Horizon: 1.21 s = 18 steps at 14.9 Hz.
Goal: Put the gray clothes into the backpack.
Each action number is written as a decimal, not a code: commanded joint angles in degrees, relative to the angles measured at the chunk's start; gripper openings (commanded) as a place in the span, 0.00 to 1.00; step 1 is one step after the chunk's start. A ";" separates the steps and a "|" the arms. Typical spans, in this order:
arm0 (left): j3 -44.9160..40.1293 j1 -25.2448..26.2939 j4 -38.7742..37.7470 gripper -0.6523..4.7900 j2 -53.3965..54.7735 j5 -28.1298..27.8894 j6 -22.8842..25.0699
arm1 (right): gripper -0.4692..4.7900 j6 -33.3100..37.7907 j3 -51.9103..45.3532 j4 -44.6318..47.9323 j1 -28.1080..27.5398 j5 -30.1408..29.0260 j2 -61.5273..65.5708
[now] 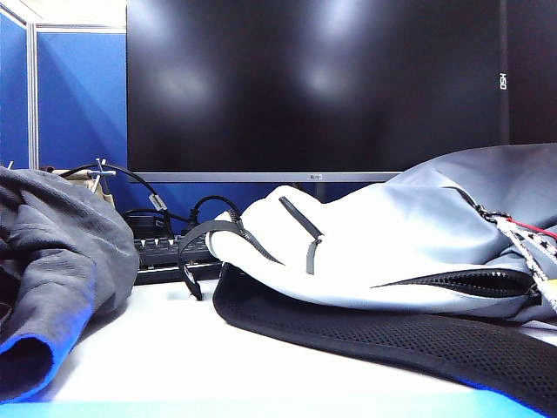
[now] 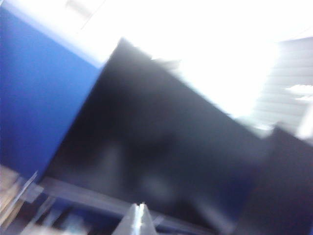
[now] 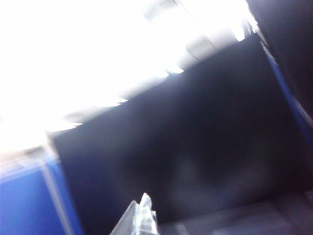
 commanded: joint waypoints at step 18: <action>1.73 0.02 -28.41 0.12 0.11 -4.70 16.74 | 0.39 -14.93 37.07 -10.58 25.46 -5.66 89.53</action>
